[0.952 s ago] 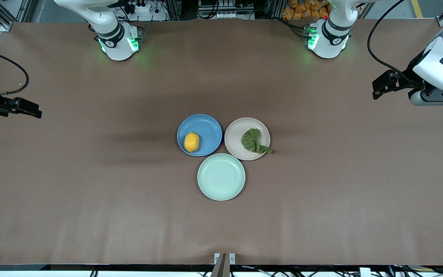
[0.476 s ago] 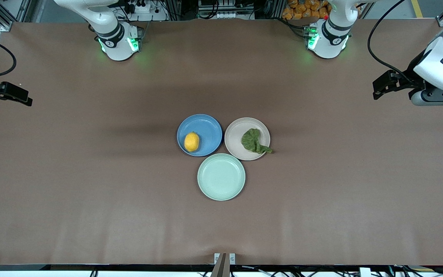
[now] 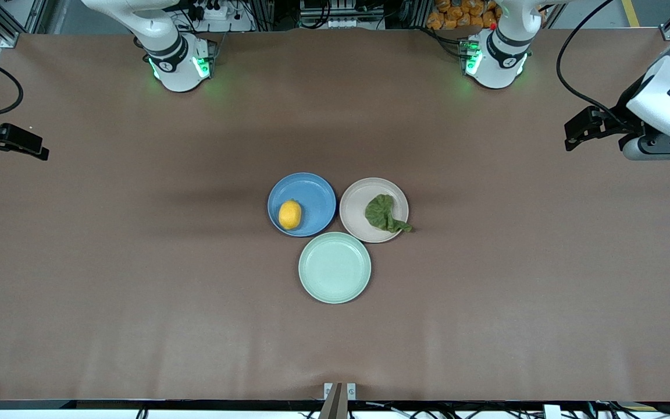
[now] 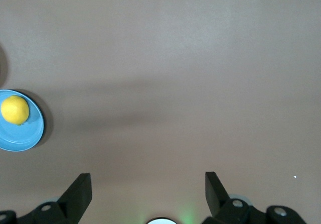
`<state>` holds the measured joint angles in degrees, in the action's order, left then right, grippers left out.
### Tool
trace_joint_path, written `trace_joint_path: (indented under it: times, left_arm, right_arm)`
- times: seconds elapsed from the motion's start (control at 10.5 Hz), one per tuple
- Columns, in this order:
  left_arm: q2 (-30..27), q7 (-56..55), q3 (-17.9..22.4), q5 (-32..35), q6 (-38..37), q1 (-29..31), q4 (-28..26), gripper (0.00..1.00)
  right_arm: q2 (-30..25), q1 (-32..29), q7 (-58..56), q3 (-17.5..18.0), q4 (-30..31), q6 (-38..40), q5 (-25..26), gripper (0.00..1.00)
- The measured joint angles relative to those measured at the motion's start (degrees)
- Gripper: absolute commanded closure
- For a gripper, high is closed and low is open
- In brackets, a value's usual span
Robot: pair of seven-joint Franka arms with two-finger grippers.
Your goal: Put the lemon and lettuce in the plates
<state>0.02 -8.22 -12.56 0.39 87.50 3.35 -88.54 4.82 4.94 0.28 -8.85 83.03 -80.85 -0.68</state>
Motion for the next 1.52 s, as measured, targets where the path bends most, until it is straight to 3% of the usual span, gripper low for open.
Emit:
trace_joint_path:
  times: [1.52]
  left_arm:
    - [0.0, 4.0, 0.1, 0.0, 0.1, 3.6, 1.8, 0.00]
  right_arm:
    - [0.8, -1.4, 0.0, 0.0, -0.5, -1.8, 0.0, 0.00]
